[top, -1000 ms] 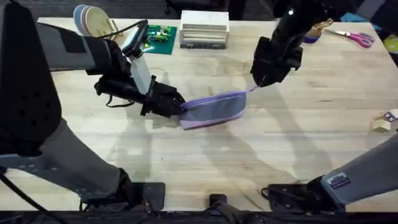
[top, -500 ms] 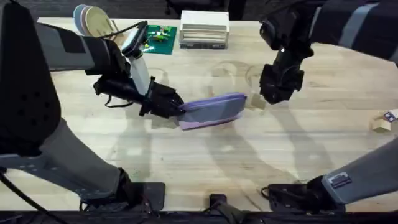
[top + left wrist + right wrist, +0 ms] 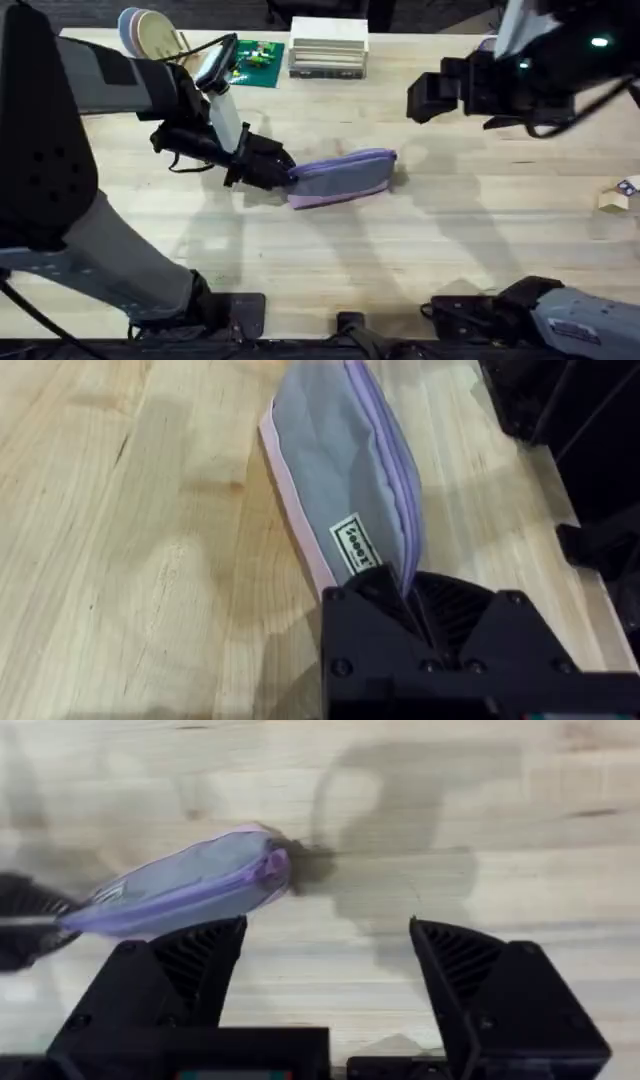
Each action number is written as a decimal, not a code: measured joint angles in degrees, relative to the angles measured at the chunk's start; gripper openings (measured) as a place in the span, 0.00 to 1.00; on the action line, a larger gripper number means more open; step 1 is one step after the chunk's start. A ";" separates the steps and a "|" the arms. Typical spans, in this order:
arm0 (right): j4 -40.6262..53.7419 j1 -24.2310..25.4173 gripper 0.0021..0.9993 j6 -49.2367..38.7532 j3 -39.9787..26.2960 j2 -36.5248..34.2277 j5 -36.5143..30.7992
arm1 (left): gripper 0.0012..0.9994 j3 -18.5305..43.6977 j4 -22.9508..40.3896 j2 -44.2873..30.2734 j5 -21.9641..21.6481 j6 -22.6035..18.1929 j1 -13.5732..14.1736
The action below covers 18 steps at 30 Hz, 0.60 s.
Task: Unzip the bag, pick up the pens from the table one at a time and place them inside, then zip the bag closed.
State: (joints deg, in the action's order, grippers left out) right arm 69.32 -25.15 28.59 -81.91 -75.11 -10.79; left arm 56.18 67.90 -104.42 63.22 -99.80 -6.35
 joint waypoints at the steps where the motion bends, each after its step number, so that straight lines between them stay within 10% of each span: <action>1: 0.11 -1.00 1.00 -1.28 0.00 2.99 0.00 | 0.04 0.00 0.00 0.00 0.00 0.00 0.00; 4: 0.13 -1.12 1.00 -1.97 0.00 4.83 0.00 | 0.05 0.00 0.00 0.00 -0.02 -0.02 0.00; 10: 0.57 -1.09 1.00 -2.32 0.00 5.74 -0.02 | 0.94 0.00 0.25 0.01 -0.26 0.30 -0.46; 18: 2.42 -1.09 1.00 -6.38 0.00 5.74 -0.02 | 1.00 0.00 -0.48 0.00 -0.56 0.38 -0.44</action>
State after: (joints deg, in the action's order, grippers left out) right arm 71.74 -26.24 22.21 -81.91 -69.36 -10.81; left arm 56.18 67.42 -104.42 62.66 -99.42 -6.79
